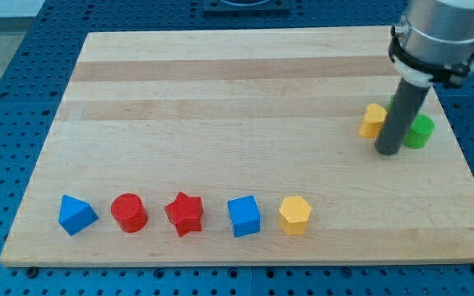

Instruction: Push the yellow hexagon into the yellow star

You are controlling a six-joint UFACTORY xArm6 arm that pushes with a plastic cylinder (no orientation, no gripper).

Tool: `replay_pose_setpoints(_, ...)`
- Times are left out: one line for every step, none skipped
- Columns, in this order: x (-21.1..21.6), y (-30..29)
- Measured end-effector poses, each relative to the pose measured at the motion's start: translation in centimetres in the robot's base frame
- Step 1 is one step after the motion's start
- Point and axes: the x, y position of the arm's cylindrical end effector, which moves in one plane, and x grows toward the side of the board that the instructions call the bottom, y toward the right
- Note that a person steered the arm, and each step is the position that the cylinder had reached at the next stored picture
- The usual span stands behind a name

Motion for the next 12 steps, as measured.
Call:
replay_pose_setpoints(4.5, -0.6)
replay_pose_setpoints(8.3, -2.7)
replay_pose_setpoints(10.8, -5.4)
replay_pose_setpoints(12.4, -8.0)
replay_pose_setpoints(12.6, -11.2)
replay_pose_setpoints(12.4, -13.4)
replay_pose_setpoints(10.8, -14.7)
replay_pose_setpoints(8.7, -14.9)
replay_pose_setpoints(6.5, -14.9)
replay_pose_setpoints(4.1, -15.9)
replay_pose_setpoints(2.2, -17.7)
replay_pose_setpoints(0.6, -19.6)
